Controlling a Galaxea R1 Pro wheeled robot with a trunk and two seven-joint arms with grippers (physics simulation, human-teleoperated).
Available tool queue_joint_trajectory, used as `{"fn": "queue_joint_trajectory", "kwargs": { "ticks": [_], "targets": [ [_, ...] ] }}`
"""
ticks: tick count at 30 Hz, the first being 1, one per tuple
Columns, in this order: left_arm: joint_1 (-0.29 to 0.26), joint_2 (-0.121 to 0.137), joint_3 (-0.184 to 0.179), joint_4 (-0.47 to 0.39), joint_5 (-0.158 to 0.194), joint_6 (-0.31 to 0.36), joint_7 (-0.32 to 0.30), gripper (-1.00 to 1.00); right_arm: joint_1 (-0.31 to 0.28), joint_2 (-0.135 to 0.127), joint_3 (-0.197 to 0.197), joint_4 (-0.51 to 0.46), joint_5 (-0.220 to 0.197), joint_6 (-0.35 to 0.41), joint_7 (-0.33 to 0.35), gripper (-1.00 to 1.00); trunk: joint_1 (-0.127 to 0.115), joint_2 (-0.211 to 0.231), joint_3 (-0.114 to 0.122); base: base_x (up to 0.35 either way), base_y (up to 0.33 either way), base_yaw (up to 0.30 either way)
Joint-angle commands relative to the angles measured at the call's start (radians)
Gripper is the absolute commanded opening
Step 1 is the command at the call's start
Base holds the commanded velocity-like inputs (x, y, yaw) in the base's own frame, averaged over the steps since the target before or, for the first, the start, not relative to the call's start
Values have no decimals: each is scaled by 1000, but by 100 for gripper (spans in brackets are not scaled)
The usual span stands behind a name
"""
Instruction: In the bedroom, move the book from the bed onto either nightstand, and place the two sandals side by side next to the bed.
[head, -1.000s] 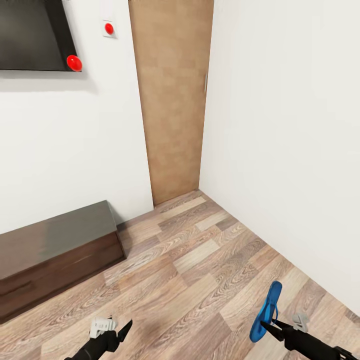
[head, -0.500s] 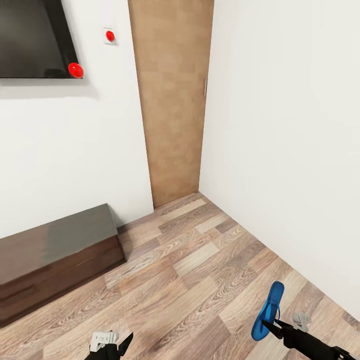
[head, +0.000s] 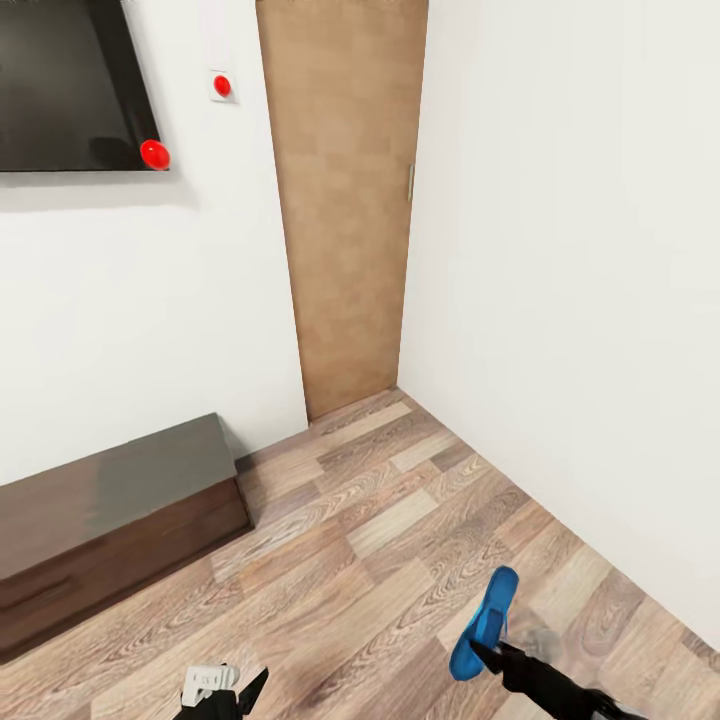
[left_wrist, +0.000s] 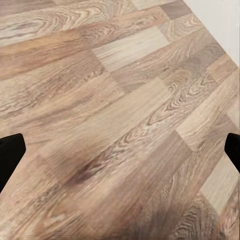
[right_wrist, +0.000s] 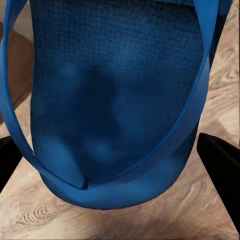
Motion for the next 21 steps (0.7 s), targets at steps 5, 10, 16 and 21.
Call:
{"fn": "queue_joint_trajectory", "kwargs": {
  "ticks": [5,10,16,21],
  "targets": [
    [-1,-1,0,32,6,0,-4,100,-2,9,4,4,-9,3,-74,-100,-19,35,15,0,0,0],
    [-1,-1,-1,35,6,1,-4,100,-2,10,8,3,-7,24,-98,-100,-39,70,31,0,0,0],
    [-1,-1,1,36,6,2,-4,100,-2,10,8,2,-7,50,-99,-100,-62,112,49,0,0,0],
    [-1,-1,0,62,5,2,-5,100,-2,10,7,2,-9,53,-99,-100,-81,147,65,0,0,0]
  ]
}}
